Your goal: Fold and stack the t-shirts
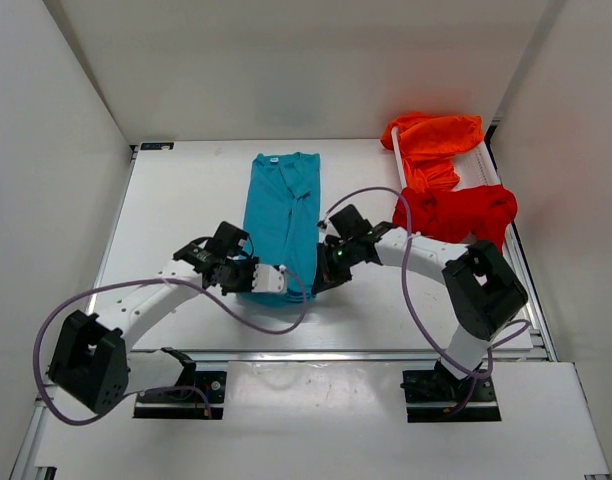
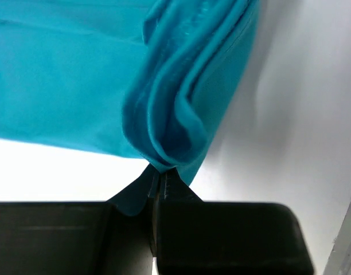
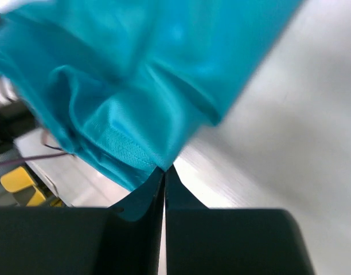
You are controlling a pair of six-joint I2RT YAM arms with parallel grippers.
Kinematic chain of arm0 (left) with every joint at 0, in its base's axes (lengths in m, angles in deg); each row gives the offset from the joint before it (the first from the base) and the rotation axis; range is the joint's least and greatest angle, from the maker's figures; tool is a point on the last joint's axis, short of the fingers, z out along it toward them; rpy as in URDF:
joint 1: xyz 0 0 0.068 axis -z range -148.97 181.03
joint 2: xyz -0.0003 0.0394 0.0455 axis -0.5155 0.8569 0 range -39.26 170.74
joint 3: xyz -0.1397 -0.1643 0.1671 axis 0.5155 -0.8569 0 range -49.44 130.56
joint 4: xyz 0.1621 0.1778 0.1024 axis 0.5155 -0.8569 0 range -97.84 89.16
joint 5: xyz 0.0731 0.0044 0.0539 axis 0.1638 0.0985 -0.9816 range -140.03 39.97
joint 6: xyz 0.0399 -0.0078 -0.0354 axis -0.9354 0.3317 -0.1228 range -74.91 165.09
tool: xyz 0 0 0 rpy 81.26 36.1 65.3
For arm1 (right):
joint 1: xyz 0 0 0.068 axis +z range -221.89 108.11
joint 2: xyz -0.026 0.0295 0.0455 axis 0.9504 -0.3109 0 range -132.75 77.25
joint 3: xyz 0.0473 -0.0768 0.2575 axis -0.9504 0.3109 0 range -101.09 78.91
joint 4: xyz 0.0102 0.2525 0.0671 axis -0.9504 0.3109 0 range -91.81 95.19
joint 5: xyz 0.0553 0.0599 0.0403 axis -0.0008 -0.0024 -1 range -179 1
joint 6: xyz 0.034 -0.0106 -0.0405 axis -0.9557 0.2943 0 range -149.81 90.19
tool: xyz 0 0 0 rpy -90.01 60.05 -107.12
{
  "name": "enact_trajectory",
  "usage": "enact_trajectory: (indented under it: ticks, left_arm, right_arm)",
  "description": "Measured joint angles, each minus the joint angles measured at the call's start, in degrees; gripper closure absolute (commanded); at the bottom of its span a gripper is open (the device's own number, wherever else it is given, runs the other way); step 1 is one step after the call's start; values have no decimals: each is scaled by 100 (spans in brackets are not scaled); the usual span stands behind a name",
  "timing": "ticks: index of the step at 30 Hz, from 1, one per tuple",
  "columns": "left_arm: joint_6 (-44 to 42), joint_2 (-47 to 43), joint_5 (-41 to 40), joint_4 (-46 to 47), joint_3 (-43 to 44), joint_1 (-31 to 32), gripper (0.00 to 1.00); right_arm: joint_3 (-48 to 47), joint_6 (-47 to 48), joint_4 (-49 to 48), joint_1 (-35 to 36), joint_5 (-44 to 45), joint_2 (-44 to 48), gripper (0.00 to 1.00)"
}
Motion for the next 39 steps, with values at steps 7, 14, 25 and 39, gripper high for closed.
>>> enact_trajectory:
  ticks: [7,14,25,39]
  left_arm:
    - [846,1091,-7,-7,1263,-535,93]
    - [1423,1937,-197,319,2094,-988,92]
    - [2098,2682,-343,1338,2376,-1005,90]
    - [2573,3357,-433,2398,2389,-1062,45]
  right_arm:
    - [-1152,372,396,-656,-361,-280,100]
    - [-2227,579,629,-1239,-619,-1244,100]
    - [-3517,590,822,-1853,-835,-2234,100]
    - [-4288,413,837,-2122,-876,-3001,66]
